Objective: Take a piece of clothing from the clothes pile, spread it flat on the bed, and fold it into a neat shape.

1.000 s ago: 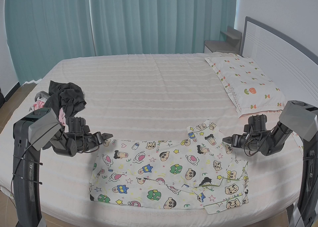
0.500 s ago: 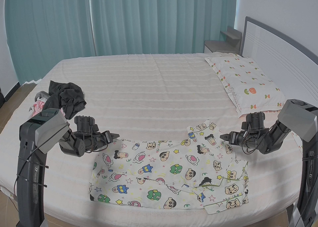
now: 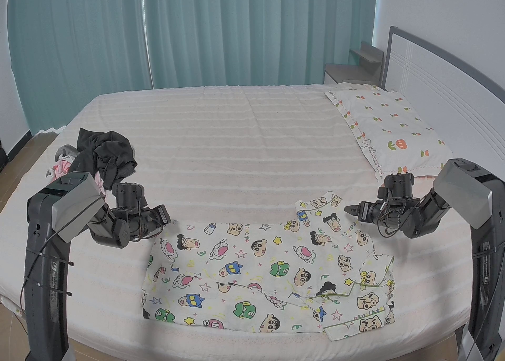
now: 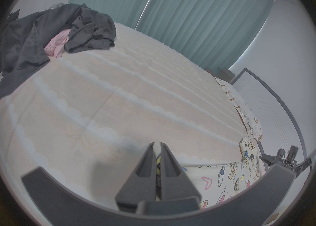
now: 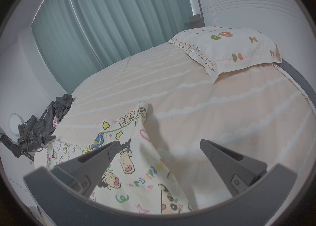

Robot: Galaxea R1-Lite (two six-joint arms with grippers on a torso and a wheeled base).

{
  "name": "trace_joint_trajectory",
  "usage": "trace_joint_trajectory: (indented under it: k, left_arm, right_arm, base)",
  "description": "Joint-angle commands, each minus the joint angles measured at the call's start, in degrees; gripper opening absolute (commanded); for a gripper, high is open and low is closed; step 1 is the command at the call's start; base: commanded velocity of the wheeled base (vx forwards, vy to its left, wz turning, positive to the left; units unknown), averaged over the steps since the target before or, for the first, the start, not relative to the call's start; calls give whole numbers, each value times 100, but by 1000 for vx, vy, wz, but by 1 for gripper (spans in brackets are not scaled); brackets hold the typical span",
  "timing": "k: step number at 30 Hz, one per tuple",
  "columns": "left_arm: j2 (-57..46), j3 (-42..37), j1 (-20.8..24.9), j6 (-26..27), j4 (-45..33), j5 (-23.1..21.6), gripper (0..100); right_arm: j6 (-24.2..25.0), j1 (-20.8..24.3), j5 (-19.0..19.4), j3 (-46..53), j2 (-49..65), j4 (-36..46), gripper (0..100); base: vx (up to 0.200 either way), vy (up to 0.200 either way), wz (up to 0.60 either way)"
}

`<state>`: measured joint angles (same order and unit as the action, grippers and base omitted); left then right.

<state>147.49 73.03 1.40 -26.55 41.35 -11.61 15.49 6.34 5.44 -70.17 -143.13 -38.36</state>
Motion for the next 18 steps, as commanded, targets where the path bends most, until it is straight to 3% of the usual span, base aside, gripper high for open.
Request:
trace_joint_trajectory:
  k: [1, 12, 13, 18]
  left_arm:
    - [-247, -246, 27, -8, 101, 18, 0]
    - [-221, -325, 115, -8, 110, 79, 0]
    - [-221, -325, 115, -8, 110, 62, 0]
    - [-230, -334, 115, -8, 110, 79, 0]
  right_arm:
    - [-29, 60, 10, -383, -321, 171, 100]
    - [-29, 298, 203, -1148, -699, 620, 100]
    - [-29, 307, 265, -1122, -690, 646, 0]
    - [6, 298, 432, -1087, -699, 611, 0]
  base:
    - [0, 0, 0]
    - [0, 0, 0]
    - [0, 0, 0]
    - [0, 0, 0]
